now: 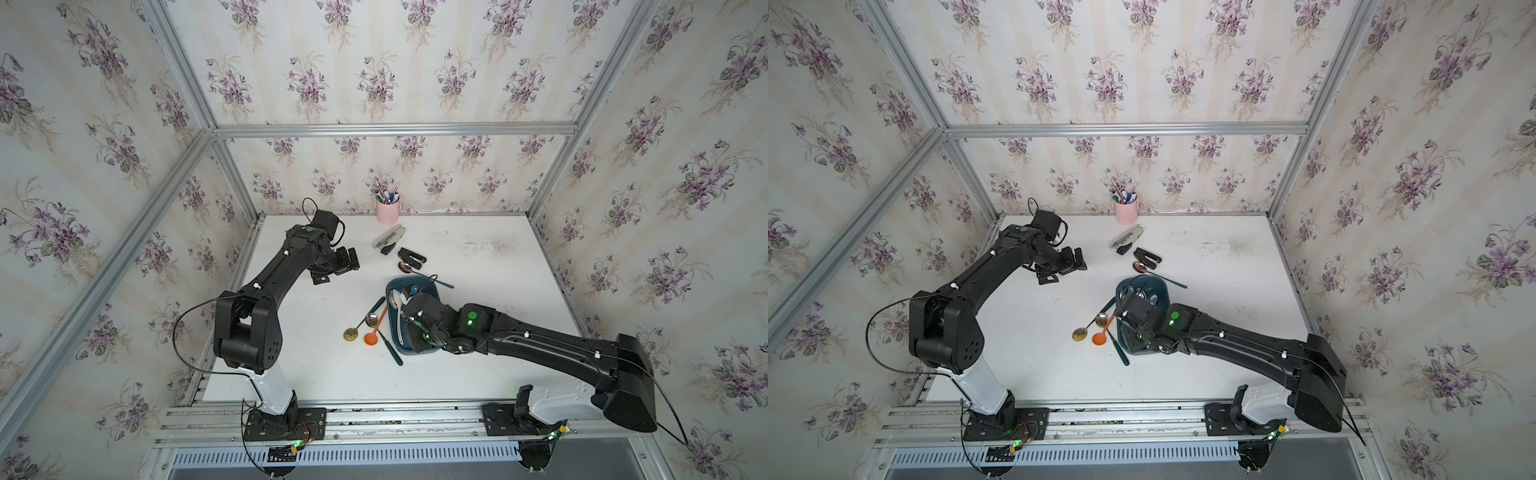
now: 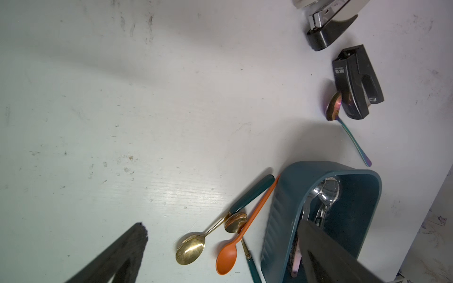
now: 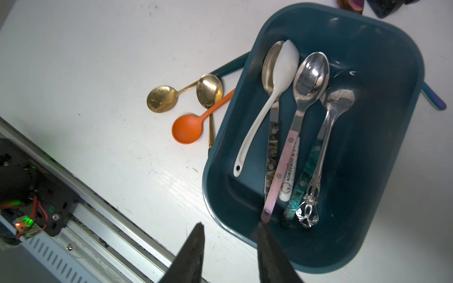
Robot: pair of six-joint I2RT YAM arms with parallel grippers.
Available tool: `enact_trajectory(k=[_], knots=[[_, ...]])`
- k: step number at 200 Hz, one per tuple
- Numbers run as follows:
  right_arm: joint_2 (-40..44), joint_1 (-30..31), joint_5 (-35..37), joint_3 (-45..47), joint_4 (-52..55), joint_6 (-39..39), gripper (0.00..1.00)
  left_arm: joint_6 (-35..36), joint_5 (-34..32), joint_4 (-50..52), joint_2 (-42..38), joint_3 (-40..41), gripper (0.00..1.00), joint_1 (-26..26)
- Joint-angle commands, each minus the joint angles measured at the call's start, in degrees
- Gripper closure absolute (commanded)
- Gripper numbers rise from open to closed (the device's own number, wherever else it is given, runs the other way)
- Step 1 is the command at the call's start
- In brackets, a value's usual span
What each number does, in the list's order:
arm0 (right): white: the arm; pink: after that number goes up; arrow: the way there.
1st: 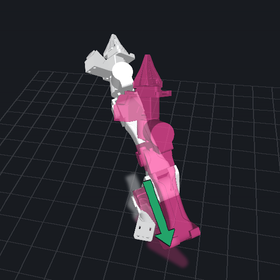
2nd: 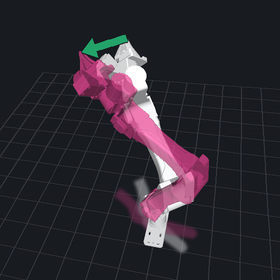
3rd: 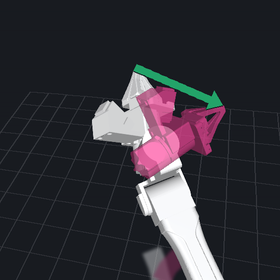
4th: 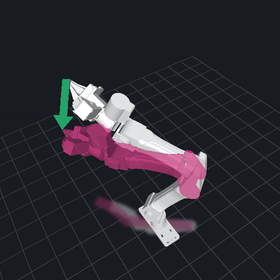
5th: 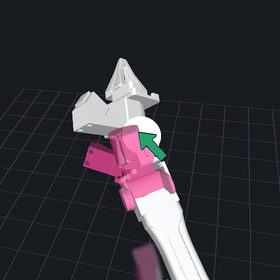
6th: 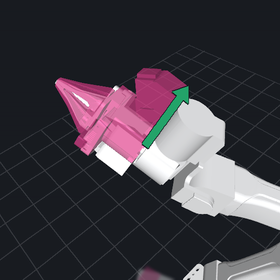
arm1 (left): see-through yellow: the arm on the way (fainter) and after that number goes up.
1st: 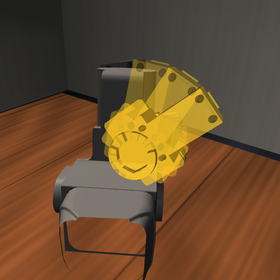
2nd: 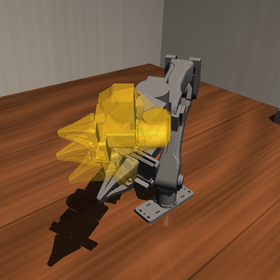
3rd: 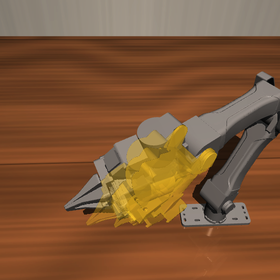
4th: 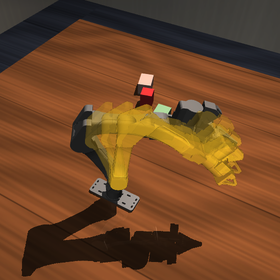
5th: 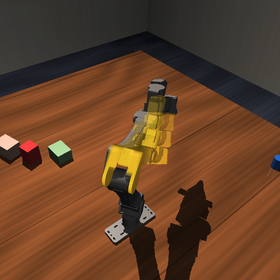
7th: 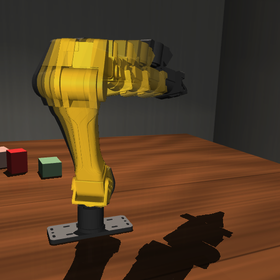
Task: Put the spoon into the storage box
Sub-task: Pick up the spoon from the center of the board.
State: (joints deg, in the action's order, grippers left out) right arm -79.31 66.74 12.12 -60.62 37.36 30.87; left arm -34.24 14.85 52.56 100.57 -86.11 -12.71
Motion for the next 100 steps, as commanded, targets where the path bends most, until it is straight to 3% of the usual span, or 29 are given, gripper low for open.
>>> enact_trajectory(k=[1, 41, 100], knots=[[-2.6, 5.7, 7.8, 0.7, -0.4, 5.1, 0.63, 3.2, 2.8, -0.6, -0.5, 1.4, 0.00, 1.4], [-7.3, 11.1, 8.2, 5.7, -10.2, 7.7, 0.64, 4.3, 4.4, 0.1, -0.3, 4.7, 0.00, 3.3], [-14.8, 11.8, 9.3, 8.0, -17.6, 9.1, 0.65, 5.6, 5.4, -1.0, -1.9, 7.1, 0.00, 4.0]])
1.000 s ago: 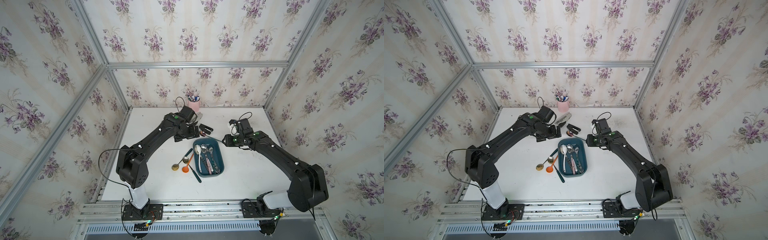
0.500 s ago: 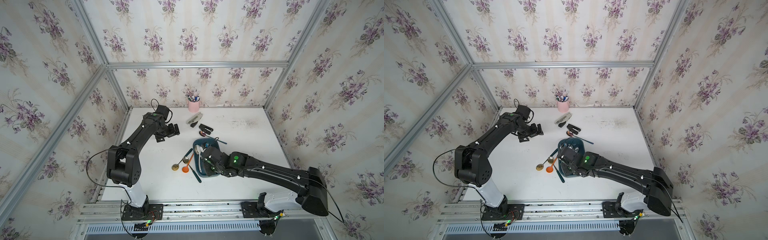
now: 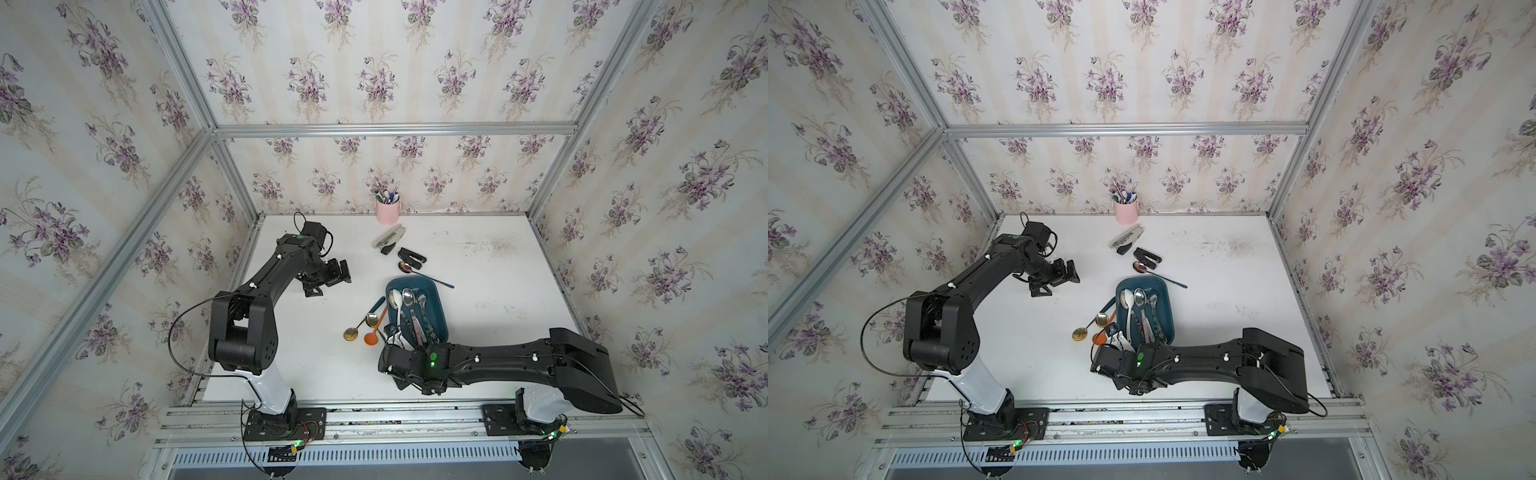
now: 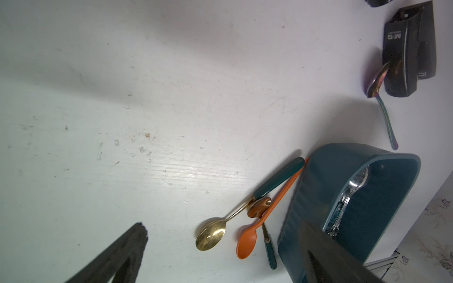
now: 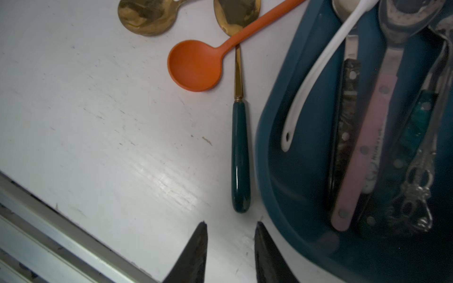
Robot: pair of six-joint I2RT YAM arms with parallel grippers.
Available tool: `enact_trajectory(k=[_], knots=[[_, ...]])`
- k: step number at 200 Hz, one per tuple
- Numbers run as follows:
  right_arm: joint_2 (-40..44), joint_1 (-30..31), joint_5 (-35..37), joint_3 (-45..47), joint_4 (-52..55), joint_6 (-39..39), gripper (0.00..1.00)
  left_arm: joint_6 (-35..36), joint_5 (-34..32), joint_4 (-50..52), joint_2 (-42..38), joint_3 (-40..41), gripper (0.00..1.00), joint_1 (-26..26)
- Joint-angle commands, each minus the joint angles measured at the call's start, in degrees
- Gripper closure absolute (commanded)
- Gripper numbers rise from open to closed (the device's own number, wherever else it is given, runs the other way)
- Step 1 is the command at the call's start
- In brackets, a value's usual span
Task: Put the spoon into the storage box
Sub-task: Pick up the spoon from the center of the board.
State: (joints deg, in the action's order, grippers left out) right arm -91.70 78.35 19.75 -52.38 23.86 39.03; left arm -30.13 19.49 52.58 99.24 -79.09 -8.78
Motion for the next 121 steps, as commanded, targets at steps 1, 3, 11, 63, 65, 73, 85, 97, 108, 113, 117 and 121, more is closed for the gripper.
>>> enact_trajectory(k=[1, 3, 11, 63, 65, 73, 85, 97, 108, 113, 117, 121], knots=[[-2.5, 0.2, 1.7, -0.3, -4.1, 1.0, 0.65, 1.5, 0.7, -0.9, -0.5, 0.1, 0.00, 0.1], [-2.8, 0.2, 1.8, -0.3, -4.2, 1.0, 0.65, 1.6, 0.7, -0.9, -0.5, 0.1, 0.00, 0.1], [-3.6, 0.2, 2.2, -0.5, -4.6, 0.9, 0.65, 1.7, 0.7, -0.9, -0.4, 0.1, 0.00, 0.1], [-7.5, -0.3, 5.6, -1.8, -3.4, 3.1, 0.63, 1.8, 3.3, -0.8, 0.9, 0.8, 0.00, 0.1], [-7.6, -0.3, 5.8, -1.8, -3.3, 3.2, 0.63, 1.9, 3.3, -0.8, 0.9, 0.8, 0.00, 0.1], [-7.8, -0.4, 6.0, -1.7, -3.3, 3.5, 0.63, 1.9, 3.3, -0.8, 0.9, 0.9, 0.00, 0.1], [-7.7, -0.7, 6.5, -1.6, -3.6, 3.5, 0.63, 1.8, 3.1, -0.8, 1.0, 0.8, 0.00, 0.1], [-7.8, -1.4, 5.8, -1.4, -4.6, 2.8, 0.62, 1.8, 3.1, -0.7, 1.0, 0.8, 0.00, 0.1], [-8.0, -2.2, 4.5, -1.3, -5.7, 2.1, 0.62, 1.8, 3.2, -0.8, 1.1, 0.6, 0.00, 0.1], [-8.2, -2.4, 3.9, -1.2, -6.3, 1.6, 0.62, 1.8, 3.1, -0.7, 1.1, 0.5, 0.00, 0.1], [-8.4, -2.5, 3.3, -1.2, -6.7, 1.2, 0.62, 1.8, 3.2, -0.6, 1.2, 0.5, 0.00, 0.1], [-8.6, -2.6, 2.8, -1.3, -7.0, 0.9, 0.62, 1.8, 3.1, -0.6, 1.2, 0.5, 0.00, 0.1]])
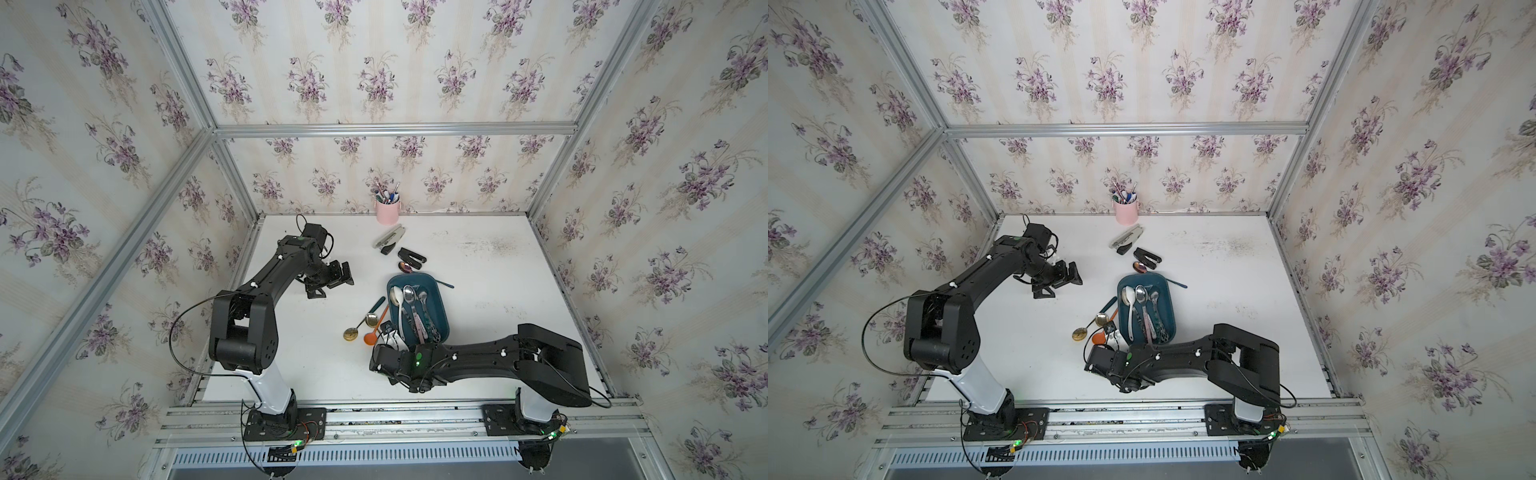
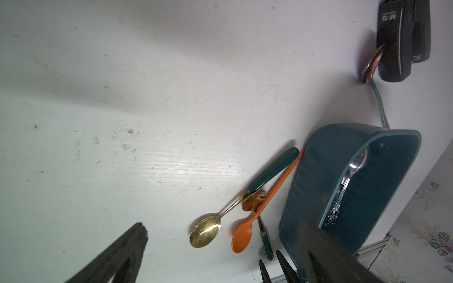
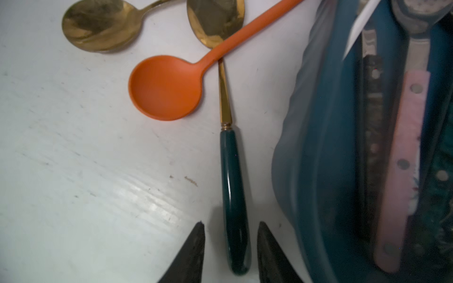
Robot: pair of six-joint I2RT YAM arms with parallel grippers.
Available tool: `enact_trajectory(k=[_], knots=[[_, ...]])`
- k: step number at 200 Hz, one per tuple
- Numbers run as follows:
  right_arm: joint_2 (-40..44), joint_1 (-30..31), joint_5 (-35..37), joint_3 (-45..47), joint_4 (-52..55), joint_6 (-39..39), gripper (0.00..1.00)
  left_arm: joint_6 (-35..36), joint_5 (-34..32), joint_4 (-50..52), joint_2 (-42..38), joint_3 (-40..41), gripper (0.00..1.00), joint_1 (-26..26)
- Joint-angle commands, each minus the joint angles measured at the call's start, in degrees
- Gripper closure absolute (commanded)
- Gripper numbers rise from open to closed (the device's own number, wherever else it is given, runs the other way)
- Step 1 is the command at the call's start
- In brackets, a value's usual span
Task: Put the spoon into the storage box
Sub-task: Pick up the spoon from the center of the board.
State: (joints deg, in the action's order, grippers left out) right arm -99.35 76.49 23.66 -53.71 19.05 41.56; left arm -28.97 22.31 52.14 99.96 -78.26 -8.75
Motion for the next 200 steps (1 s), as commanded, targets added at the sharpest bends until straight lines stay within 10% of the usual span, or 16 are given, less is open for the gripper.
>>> enact_trajectory(k=[1, 200], knots=[[-1.0, -0.8, -1.2, 0.0, -2.2, -1.8, 0.62, 0.7, 0.3, -0.2, 0.5, -0.3, 0.00, 0.1], [-8.7, -4.1, -17.8, 0.0, -4.5, -3.3, 0.81, 0.7, 0.1, 0.6, 1.2, 0.0, 0.00, 0.6]])
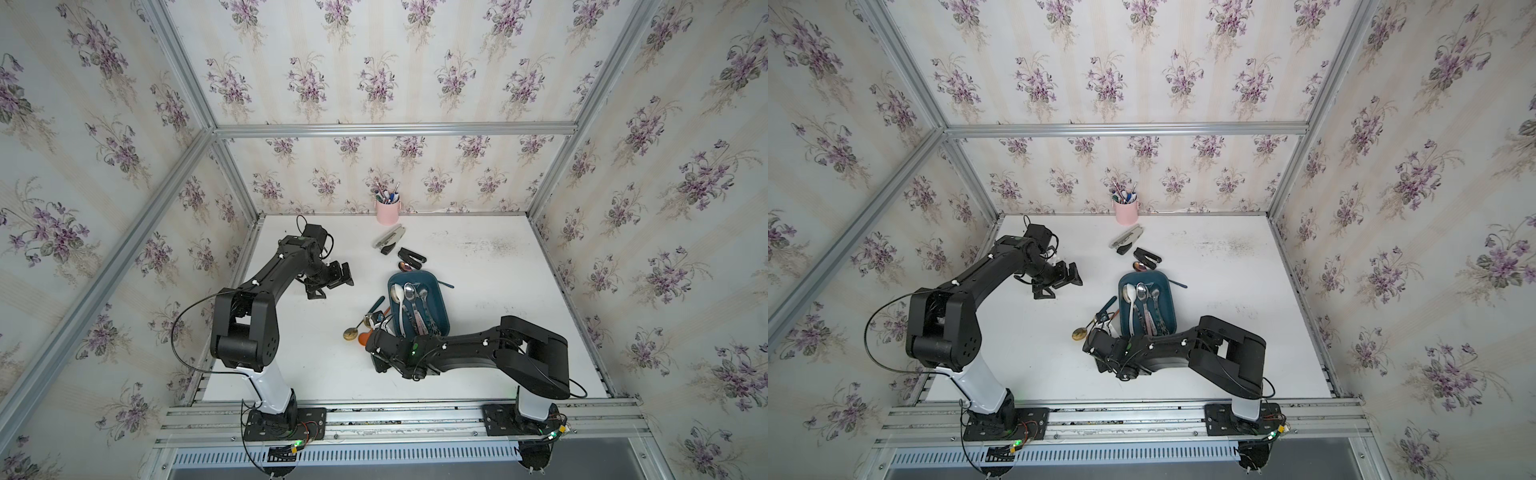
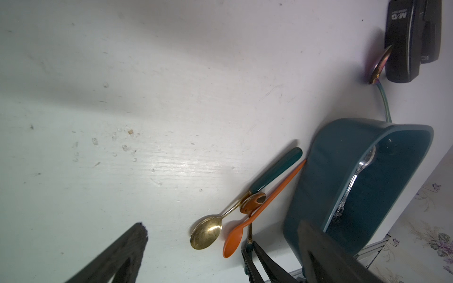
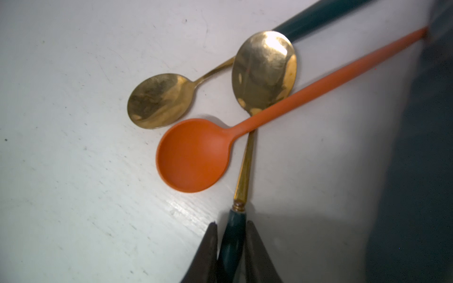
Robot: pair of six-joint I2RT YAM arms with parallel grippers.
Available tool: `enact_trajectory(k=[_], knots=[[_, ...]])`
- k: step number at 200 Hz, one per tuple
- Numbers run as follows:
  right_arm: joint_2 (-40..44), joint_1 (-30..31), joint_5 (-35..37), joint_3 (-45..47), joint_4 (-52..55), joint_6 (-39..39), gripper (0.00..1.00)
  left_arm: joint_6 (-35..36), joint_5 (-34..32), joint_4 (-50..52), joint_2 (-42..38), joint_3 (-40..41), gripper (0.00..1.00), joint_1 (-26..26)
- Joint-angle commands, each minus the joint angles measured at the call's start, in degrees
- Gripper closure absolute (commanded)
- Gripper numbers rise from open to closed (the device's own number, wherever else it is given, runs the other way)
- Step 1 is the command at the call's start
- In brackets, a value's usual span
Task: Put the spoon into the storage box
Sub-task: Pick up the spoon from the center of the board.
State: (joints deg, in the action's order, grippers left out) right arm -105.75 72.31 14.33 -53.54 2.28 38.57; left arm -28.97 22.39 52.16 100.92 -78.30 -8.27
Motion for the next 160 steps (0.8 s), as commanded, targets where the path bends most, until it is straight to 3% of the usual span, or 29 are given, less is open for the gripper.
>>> enact_trajectory(k=[1, 85, 160], knots=[[-2.3, 0.1, -8.5, -0.1, 12.3, -0.3, 0.81, 0.7, 0.0, 0.6, 0.2, 0.0, 0.00, 0.1], [-0.9, -0.2, -7.3, -4.3, 16.6, -4.0, 0.90, 5.5, -3.4, 3.3, -3.6, 1.8, 0.00, -0.1], [1.2, -3.8, -21.2, -8.4, 22.8, -11.9, 0.94, 6.9, -2.3, 3.5, -4.5, 3.2, 0.00, -0.2]])
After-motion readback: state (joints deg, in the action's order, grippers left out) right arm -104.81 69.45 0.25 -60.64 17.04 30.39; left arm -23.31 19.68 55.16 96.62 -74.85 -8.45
